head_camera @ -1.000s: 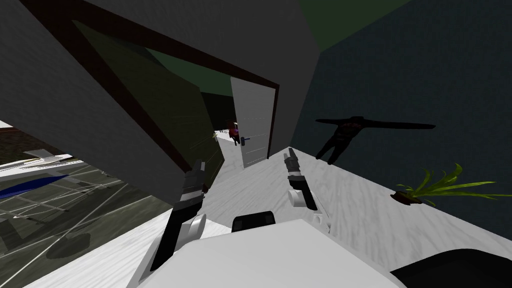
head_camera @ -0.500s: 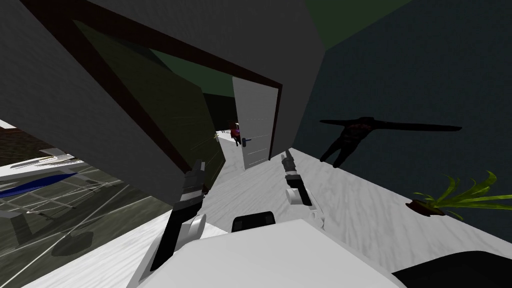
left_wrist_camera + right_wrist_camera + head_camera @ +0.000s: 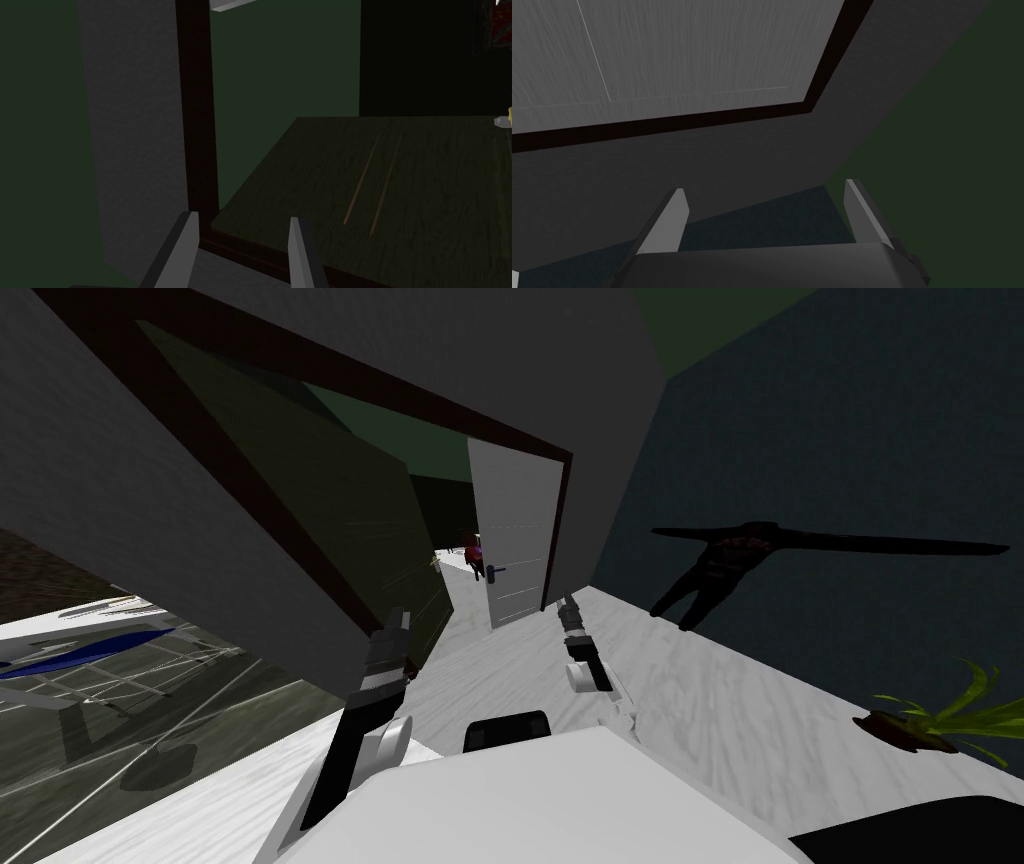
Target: Push the door open
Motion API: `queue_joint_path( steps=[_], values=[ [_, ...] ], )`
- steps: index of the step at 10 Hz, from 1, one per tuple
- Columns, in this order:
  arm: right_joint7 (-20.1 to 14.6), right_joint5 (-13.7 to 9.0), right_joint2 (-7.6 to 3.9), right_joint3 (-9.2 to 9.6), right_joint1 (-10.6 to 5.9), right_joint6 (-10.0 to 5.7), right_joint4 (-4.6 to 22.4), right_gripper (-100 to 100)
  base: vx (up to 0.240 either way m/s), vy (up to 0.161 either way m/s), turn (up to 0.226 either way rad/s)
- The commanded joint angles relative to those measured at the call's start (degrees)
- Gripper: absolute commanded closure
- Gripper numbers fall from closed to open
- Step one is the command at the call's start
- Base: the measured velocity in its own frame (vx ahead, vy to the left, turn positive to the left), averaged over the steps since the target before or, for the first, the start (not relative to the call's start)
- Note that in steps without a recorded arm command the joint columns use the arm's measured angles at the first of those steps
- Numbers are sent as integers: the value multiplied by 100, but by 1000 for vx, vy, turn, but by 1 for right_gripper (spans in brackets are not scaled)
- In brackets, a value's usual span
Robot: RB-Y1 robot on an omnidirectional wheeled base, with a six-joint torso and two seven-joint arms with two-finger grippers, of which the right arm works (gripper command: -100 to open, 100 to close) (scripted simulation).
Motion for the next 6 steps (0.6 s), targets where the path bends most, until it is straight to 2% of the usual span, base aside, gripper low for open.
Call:
queue_joint_path(
  steps=[1, 6],
  values=[
    [-33, 8, -23, 17, -119, 29, 195, -100, 108, -4, 75],
    [-107, 50, -48, 98, -459, 52, 835, -100, 96, -23, 67]
  ],
)
